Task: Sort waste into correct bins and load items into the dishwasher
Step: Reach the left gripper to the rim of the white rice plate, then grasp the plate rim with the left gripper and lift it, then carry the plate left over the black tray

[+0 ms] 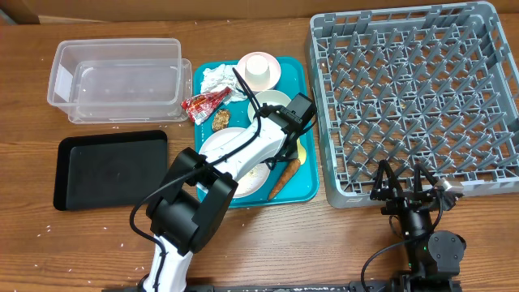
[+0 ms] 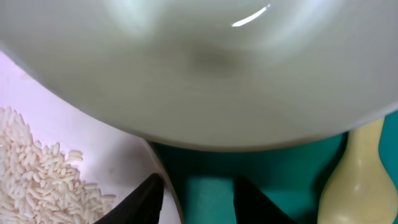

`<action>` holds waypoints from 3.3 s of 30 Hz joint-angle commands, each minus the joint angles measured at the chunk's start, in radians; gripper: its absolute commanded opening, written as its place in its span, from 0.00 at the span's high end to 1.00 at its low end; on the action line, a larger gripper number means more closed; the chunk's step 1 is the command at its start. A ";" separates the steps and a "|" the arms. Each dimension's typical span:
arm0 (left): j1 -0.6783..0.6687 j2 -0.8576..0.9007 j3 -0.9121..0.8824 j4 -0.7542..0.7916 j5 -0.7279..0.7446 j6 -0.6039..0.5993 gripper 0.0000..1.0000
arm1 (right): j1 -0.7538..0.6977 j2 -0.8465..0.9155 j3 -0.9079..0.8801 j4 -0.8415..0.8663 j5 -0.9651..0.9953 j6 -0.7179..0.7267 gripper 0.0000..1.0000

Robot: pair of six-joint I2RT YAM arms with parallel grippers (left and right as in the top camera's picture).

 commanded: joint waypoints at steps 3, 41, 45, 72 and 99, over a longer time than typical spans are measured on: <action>-0.008 0.013 0.008 -0.002 0.001 -0.007 0.76 | 0.000 -0.007 -0.010 0.005 0.006 0.002 0.00; -0.099 0.012 0.191 -0.248 -0.181 0.005 0.96 | 0.000 -0.007 -0.010 0.005 0.006 0.002 0.00; -0.099 0.012 0.197 -0.282 -0.229 0.010 0.96 | 0.000 -0.007 -0.010 0.005 0.006 0.002 0.00; 0.121 0.003 0.444 -0.559 -0.164 0.054 0.96 | 0.000 -0.007 -0.010 0.005 0.006 0.002 0.00; 0.456 -0.076 0.444 -0.553 0.032 0.084 0.96 | 0.001 -0.007 -0.010 0.005 0.006 0.002 0.00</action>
